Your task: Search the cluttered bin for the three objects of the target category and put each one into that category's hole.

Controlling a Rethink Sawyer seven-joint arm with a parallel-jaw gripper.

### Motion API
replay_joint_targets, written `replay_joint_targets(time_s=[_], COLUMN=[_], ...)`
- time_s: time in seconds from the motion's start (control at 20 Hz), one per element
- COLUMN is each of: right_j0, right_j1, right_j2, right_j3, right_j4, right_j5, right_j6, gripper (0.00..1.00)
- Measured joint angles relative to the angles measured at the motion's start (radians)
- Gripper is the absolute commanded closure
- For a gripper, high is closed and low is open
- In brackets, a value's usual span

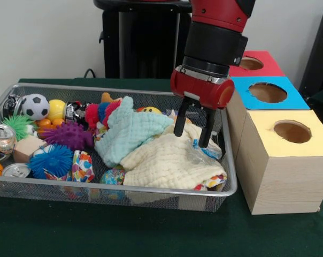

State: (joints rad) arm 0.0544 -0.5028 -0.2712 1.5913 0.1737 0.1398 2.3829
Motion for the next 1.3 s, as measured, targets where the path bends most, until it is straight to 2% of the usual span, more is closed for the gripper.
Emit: replay_joint_targets(time_s=[0.4, 1.0, 1.3], right_j0=[-0.008, -0.073, -0.088], right_j1=[0.005, -0.012, -0.011], right_j2=[0.008, 0.086, 0.118], right_j3=[0.004, 0.011, 0.040], right_j4=[0.002, 0.002, 0.003], right_j5=[-0.011, -0.012, -0.015], right_j6=[0.000, 0.000, 0.000], gripper=[0.00, 0.00, 0.00])
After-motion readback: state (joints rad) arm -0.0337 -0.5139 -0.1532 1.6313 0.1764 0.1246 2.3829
